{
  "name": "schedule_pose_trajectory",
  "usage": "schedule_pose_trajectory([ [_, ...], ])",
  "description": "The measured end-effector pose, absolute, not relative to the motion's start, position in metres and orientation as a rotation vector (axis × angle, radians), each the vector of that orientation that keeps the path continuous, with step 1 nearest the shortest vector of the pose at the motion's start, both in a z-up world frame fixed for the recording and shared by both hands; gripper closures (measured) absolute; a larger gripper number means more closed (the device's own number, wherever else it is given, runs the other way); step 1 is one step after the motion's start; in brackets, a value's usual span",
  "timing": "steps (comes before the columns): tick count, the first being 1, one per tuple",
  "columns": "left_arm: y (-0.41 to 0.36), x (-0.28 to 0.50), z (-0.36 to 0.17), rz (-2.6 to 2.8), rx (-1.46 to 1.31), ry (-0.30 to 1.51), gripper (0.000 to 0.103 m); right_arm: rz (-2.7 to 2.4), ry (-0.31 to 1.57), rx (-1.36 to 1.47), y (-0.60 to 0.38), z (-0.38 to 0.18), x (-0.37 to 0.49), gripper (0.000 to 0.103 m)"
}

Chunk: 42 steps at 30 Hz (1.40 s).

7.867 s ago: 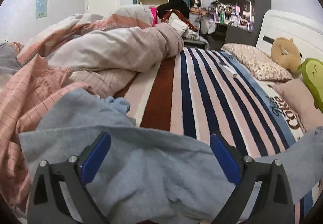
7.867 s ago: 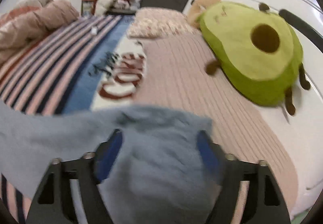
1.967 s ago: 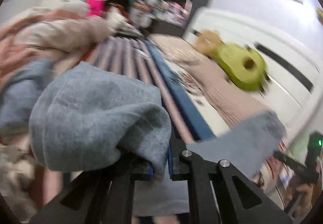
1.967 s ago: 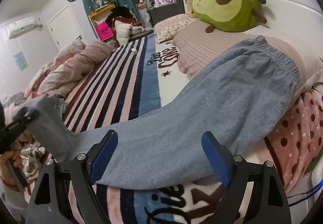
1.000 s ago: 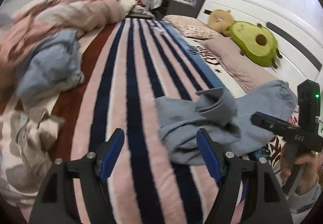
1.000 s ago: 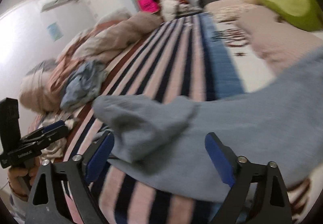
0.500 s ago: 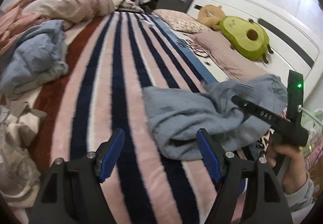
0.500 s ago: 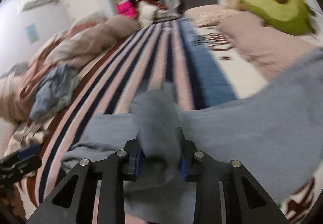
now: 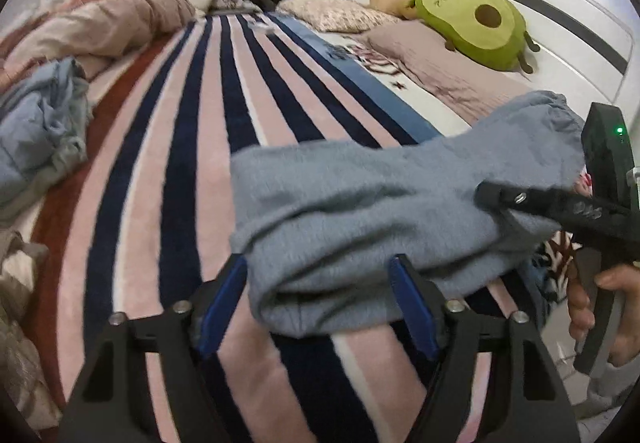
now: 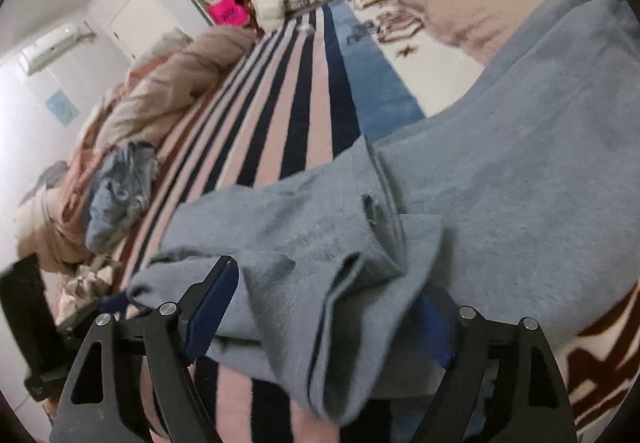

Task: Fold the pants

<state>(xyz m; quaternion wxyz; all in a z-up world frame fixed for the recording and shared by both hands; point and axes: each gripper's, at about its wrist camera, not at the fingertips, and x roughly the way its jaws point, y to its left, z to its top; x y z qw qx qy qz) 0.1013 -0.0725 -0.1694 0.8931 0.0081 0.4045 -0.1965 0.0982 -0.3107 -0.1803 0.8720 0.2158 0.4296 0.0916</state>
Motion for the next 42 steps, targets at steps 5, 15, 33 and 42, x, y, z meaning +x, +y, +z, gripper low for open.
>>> schedule_pose_trajectory([
  [5,-0.065,0.097,-0.161,-0.407,0.027,0.834,0.068,0.224,0.867,0.407,-0.302,-0.169,0.106,0.093],
  [15,-0.067,0.088,-0.149,-0.464,-0.012,0.839,0.041,0.11,0.889,0.374,-0.342,-0.18,0.101,0.075],
  [33,-0.088,0.097,-0.097,-0.386,-0.074,0.709,0.024,-0.277,0.679,0.272,-0.496,-0.108,0.04,0.005],
  [42,-0.091,0.1,-0.099,-0.312,-0.047,0.722,0.024,-0.337,0.688,0.319,-0.541,-0.128,0.043,0.005],
])
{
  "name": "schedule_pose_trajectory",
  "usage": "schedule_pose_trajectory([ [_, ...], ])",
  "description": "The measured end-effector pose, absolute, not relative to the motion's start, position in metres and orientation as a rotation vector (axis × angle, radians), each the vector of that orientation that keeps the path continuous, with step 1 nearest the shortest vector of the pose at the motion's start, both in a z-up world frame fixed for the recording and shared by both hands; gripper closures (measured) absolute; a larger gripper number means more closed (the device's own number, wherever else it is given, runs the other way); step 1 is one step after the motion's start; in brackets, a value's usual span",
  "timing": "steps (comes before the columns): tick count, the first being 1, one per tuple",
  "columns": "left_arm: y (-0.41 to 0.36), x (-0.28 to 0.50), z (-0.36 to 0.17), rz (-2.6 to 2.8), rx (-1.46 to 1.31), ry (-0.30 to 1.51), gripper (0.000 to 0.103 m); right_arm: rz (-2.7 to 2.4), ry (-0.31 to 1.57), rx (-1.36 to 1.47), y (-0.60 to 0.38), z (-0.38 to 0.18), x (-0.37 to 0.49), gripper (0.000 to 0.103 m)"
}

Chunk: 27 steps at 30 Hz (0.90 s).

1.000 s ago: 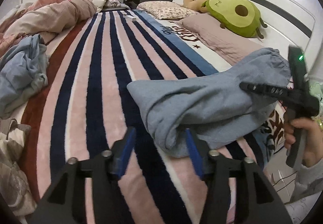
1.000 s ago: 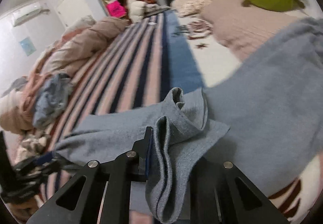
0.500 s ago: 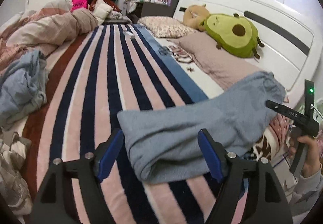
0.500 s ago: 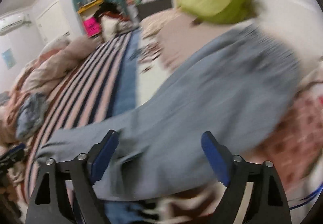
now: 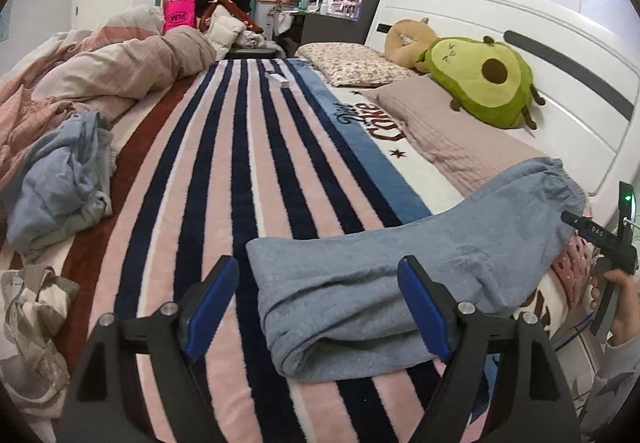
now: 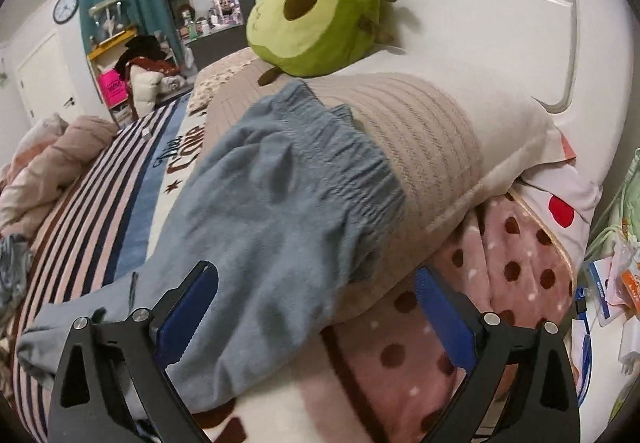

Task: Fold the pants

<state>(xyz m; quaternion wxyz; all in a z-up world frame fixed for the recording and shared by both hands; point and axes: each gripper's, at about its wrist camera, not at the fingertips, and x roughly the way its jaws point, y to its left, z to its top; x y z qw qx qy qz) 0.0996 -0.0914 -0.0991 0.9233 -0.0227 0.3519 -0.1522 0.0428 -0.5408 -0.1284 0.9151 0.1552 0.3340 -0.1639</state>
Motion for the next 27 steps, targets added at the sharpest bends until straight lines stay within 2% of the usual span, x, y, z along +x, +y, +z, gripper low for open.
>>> schedule_pose_trajectory([
  [3,-0.09,0.099,-0.1,-0.277,-0.035,0.725,0.024,-0.315,0.687,0.337,-0.545,-0.131,0.049,0.005],
  [4,-0.089,0.1,-0.1,-0.258,-0.029,0.726,0.024,-0.304,0.684,0.344,-0.545,-0.132,0.051,0.012],
  [5,-0.088,0.1,-0.1,-0.248,-0.025,0.728,0.024,-0.288,0.68,0.348,-0.544,-0.131,0.053,0.029],
  [7,-0.086,0.099,-0.1,-0.228,-0.022,0.728,0.024,-0.296,0.691,0.336,-0.54,-0.131,0.057,0.046],
  [9,-0.083,0.098,-0.099,-0.214,-0.02,0.725,0.024,-0.317,0.693,0.31,-0.535,-0.129,0.058,0.068],
  [10,-0.081,0.097,-0.099,-0.2,-0.016,0.724,0.024,-0.319,0.692,0.304,-0.534,-0.128,0.058,0.085],
  [13,-0.075,0.094,-0.097,-0.161,-0.006,0.714,0.024,-0.293,0.678,0.321,-0.527,-0.121,0.056,0.091],
  [27,-0.038,0.088,-0.086,-0.137,-0.046,0.673,0.023,-0.09,0.58,0.246,-0.446,-0.055,0.058,0.096],
])
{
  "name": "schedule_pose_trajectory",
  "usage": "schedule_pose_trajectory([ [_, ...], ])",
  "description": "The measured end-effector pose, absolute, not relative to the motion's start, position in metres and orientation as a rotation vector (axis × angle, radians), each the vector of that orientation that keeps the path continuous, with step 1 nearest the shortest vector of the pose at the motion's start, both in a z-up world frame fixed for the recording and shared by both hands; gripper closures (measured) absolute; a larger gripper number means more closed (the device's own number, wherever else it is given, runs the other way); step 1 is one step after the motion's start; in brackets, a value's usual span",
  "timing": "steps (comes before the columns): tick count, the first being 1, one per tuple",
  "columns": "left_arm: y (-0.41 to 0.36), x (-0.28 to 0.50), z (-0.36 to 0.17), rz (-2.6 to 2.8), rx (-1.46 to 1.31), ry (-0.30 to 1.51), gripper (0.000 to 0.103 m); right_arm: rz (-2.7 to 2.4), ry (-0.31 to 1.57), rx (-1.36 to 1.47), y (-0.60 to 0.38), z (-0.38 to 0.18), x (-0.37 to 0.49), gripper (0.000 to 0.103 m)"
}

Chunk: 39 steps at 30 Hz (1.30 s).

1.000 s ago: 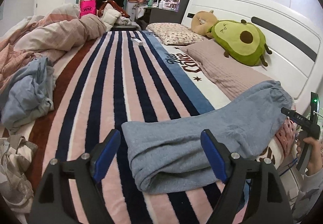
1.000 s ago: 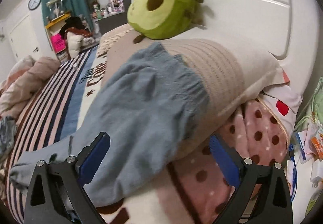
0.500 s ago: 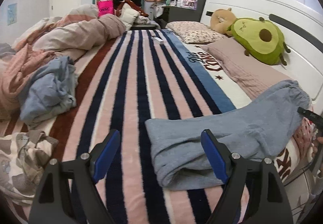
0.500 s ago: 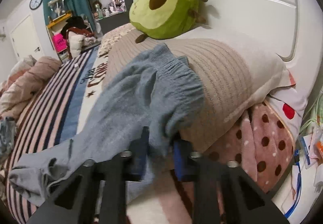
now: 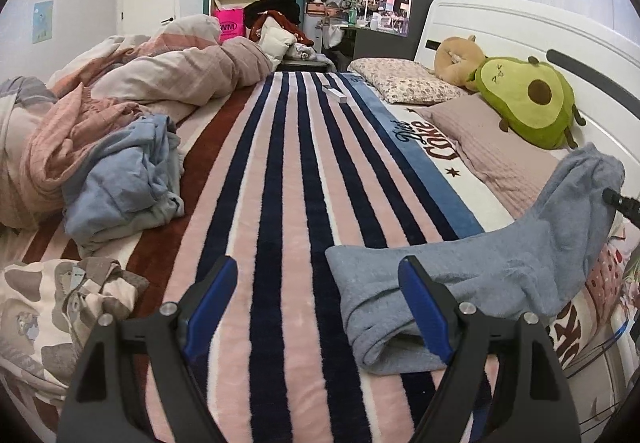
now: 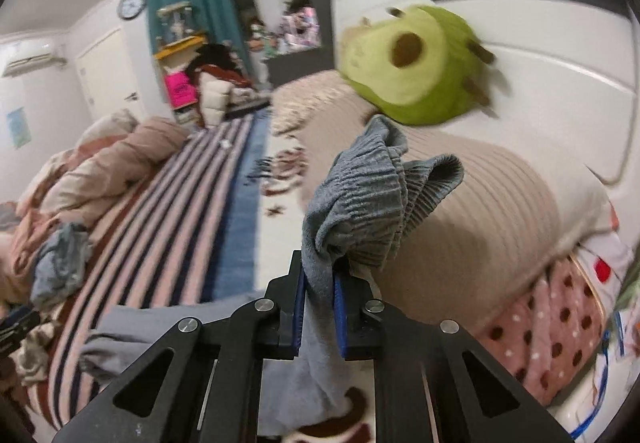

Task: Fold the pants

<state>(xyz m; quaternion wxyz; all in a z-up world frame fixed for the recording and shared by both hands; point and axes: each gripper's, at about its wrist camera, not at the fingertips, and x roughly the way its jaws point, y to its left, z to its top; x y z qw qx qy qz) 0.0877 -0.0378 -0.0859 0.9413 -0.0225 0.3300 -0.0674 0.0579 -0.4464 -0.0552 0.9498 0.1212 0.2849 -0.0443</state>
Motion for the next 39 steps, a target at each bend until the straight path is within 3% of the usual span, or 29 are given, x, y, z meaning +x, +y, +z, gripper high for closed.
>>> schedule_pose_trajectory([
  [10,-0.015,0.081,-0.088,-0.123,-0.084,0.664,0.023,0.274,0.602,0.161,-0.31,-0.036,0.088,0.096],
  [16,0.001,0.077,-0.094,-0.111,-0.103,0.678,0.023,0.441,0.809,0.065,-0.218,-0.107,0.107,0.096],
  [21,0.004,0.079,-0.1,-0.129,-0.106,0.701,0.023,0.453,0.898,0.058,-0.207,-0.151,0.104,0.096],
  [24,0.001,0.083,-0.102,-0.19,-0.14,0.716,0.023,0.475,0.917,0.067,-0.21,-0.152,0.101,0.088],
  [26,-0.006,0.086,-0.104,-0.241,-0.158,0.725,0.022,0.516,0.928,0.07,-0.211,-0.146,0.098,0.074],
  [31,-0.042,0.1,-0.108,-0.361,-0.161,0.756,0.021,0.565,0.876,0.129,-0.233,-0.12,0.081,0.058],
  [39,-0.109,0.132,-0.127,-0.451,-0.116,0.826,0.021,0.393,0.775,0.153,-0.301,-0.099,0.055,0.055],
])
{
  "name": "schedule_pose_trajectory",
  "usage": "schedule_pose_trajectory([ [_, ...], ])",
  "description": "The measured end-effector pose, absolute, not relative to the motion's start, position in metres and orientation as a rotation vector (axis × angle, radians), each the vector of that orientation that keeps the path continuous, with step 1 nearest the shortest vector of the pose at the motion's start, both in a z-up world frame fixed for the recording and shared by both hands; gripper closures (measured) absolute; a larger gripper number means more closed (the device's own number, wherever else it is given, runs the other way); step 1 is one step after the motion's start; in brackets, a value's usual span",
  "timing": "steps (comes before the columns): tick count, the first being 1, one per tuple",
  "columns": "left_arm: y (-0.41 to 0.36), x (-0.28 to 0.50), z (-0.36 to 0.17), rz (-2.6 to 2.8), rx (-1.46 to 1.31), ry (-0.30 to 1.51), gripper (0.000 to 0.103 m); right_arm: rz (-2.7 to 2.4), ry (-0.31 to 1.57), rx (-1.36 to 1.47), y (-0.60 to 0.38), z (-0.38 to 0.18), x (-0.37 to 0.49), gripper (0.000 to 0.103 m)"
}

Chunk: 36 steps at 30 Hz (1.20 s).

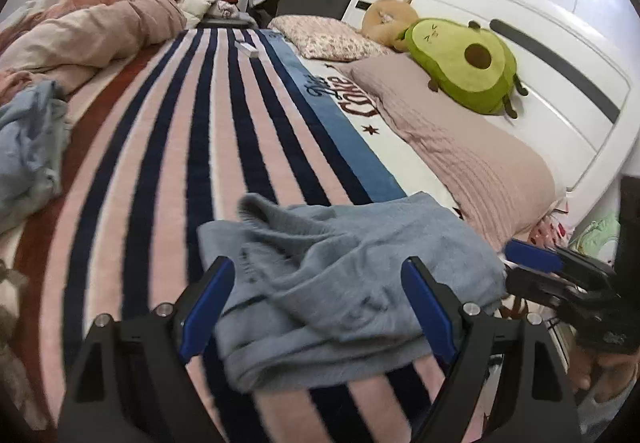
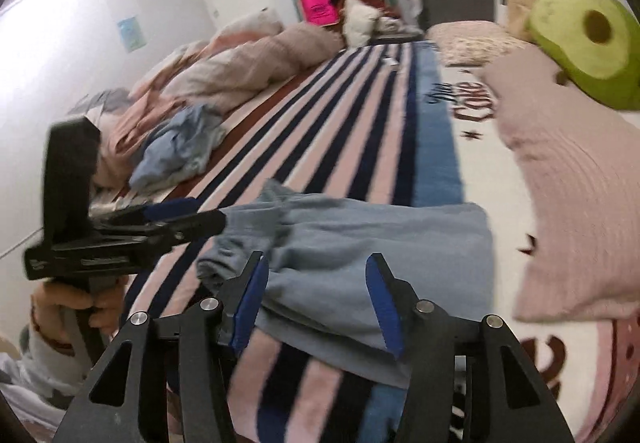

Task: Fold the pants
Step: 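Position both open tools over the folded grey sweatpants bundle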

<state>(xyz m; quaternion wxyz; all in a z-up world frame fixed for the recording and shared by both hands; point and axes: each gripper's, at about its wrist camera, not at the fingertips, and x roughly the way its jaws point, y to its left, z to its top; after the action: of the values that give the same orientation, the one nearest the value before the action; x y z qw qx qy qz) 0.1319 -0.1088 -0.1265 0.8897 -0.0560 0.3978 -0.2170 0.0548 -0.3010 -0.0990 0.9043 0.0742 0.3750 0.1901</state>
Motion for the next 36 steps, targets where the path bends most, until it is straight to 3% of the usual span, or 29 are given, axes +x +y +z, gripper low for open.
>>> schedule_pose_trajectory([
  [4,-0.12,0.148,-0.137,-0.433,-0.145,0.836,0.024,0.317,0.784,0.188,-0.328,-0.11,0.052,0.053],
  [6,-0.124,0.148,-0.139,-0.398,-0.09,0.834,0.052,0.277,0.797,0.208,-0.34,-0.118,0.052,0.053],
  [7,-0.121,0.148,-0.14,-0.396,-0.082,0.837,0.059,0.265,0.801,0.224,-0.346,-0.121,0.051,0.053],
  [9,-0.113,0.146,-0.141,-0.401,-0.096,0.848,0.088,0.248,0.803,0.256,-0.356,-0.127,0.051,0.053],
  [14,-0.089,0.129,-0.139,-0.368,-0.081,0.844,0.103,0.185,0.79,0.334,-0.38,-0.133,0.05,0.053],
  [20,-0.061,0.117,-0.161,-0.335,-0.125,0.912,0.103,0.164,0.804,0.374,-0.39,-0.14,0.053,0.053],
  [22,-0.056,0.116,-0.154,-0.338,-0.145,0.884,0.096,0.16,0.808,0.377,-0.39,-0.142,0.055,0.053],
  [24,-0.055,0.116,-0.143,-0.351,-0.151,0.849,0.052,0.159,0.802,0.376,-0.39,-0.14,0.056,0.053],
  [25,-0.057,0.116,-0.135,-0.366,-0.15,0.819,0.048,0.161,0.795,0.373,-0.389,-0.138,0.056,0.053],
  [29,-0.073,0.128,-0.124,-0.451,-0.174,0.806,0.045,0.157,0.779,0.37,-0.39,-0.133,0.058,0.052],
  [34,-0.104,0.15,-0.149,-0.438,-0.117,0.909,0.045,0.16,0.782,0.386,-0.392,-0.137,0.062,0.052],
  [36,-0.106,0.15,-0.16,-0.404,-0.092,0.926,0.065,0.164,0.791,0.392,-0.392,-0.14,0.062,0.052],
])
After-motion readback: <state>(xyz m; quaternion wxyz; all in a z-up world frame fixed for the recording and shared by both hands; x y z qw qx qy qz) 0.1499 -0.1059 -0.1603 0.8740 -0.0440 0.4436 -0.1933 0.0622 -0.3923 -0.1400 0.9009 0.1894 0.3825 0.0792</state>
